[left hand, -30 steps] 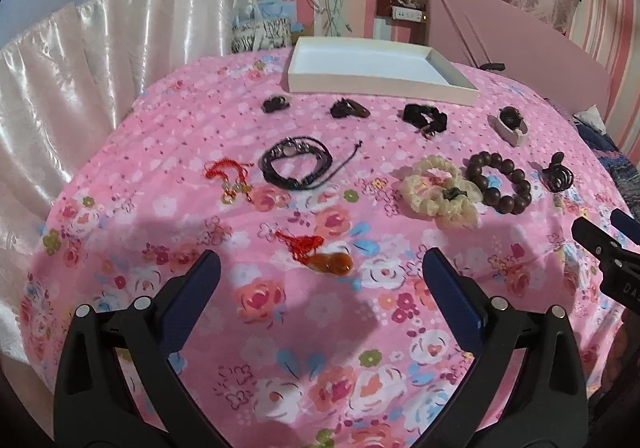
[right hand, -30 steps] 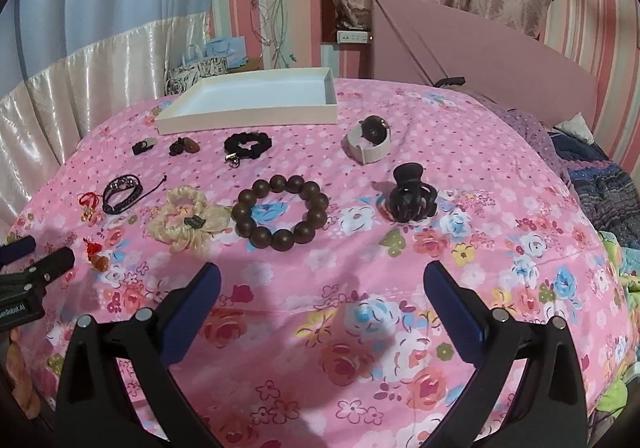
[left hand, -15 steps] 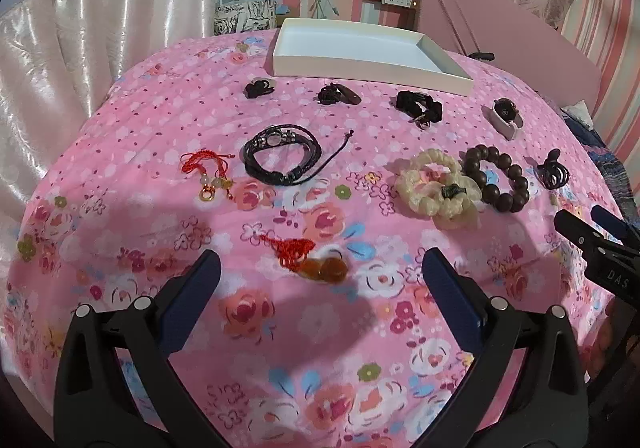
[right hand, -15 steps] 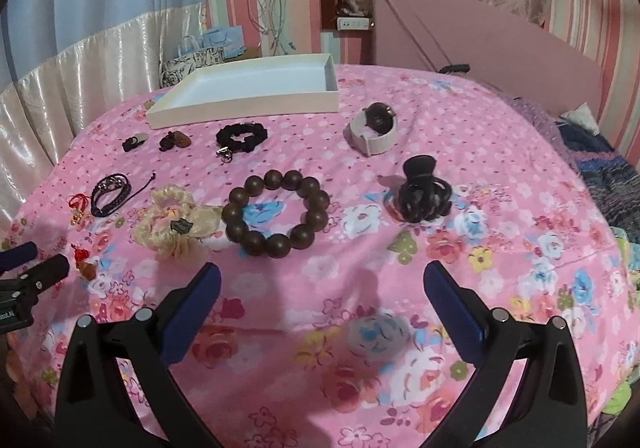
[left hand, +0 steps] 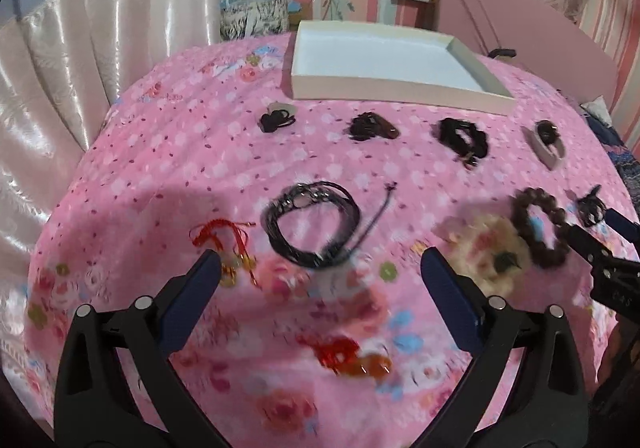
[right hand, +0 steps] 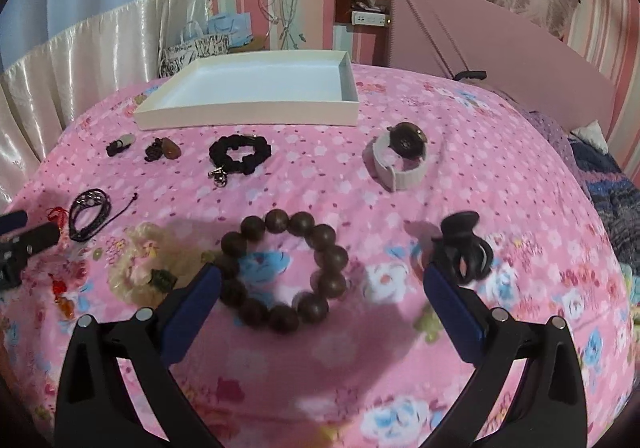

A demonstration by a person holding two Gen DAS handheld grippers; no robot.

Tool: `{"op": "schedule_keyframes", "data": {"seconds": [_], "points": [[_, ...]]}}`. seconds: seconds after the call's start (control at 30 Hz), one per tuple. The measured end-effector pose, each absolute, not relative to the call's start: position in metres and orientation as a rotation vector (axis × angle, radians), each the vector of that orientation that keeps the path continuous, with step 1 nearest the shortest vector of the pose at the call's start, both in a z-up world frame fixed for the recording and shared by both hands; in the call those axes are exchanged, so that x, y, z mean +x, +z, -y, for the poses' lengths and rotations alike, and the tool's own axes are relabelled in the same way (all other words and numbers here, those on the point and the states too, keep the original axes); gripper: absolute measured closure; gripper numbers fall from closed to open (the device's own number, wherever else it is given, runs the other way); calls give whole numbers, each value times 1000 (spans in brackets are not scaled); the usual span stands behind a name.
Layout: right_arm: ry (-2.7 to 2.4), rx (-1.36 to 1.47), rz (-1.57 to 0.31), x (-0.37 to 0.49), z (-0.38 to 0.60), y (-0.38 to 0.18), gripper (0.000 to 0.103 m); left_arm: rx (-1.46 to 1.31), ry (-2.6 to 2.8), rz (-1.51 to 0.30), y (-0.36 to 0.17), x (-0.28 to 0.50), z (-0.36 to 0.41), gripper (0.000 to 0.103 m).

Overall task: Organize jewelry
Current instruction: 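Move both tools down toward the leather and wooden bead bracelets, then grasp the black braided leather bracelet with the left tool while the right tool grasps the wooden bead bracelet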

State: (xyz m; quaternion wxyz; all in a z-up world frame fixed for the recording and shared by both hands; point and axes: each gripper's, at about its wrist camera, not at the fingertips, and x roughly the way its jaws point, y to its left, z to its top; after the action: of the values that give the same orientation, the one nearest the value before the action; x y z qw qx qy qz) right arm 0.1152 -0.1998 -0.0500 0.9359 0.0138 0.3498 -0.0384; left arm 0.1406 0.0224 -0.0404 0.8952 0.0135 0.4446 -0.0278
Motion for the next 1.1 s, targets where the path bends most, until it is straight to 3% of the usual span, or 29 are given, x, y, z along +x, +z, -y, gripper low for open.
{"op": "schedule_keyframes", "data": {"seconds": [0.13, 0.2, 0.33, 0.4, 0.5, 0.63, 0.73, 0.8, 1.0, 1.1], "points": [[-85, 31, -754, 128, 203, -58, 6, 38, -48, -959, -49, 165, -28, 12], [-91, 29, -774, 134, 205, -62, 17, 45, -46, -969, -54, 174, -30, 13], [-88, 50, -812, 143, 210, -70, 22, 13, -64, -1025, -69, 189, -35, 21], [-85, 55, -829, 147, 212, -74, 30, -5, -65, -1050, -76, 193, -38, 24], [-79, 69, -842, 151, 213, -79, 32, -10, -74, -1046, -79, 192, -38, 25], [-69, 67, -835, 154, 212, -79, 37, -12, -93, -1049, -82, 193, -36, 35], [-52, 73, -831, 156, 212, -79, 44, -20, -100, -1042, -82, 194, -35, 44], [-43, 76, -829, 156, 211, -78, 57, -20, -103, -1042, -81, 192, -35, 47], [-34, 77, -835, 158, 213, -76, 81, -25, -125, -1050, -78, 191, -36, 54], [-20, 75, -844, 161, 215, -75, 83, -30, -133, -1058, -78, 193, -39, 56]]}}
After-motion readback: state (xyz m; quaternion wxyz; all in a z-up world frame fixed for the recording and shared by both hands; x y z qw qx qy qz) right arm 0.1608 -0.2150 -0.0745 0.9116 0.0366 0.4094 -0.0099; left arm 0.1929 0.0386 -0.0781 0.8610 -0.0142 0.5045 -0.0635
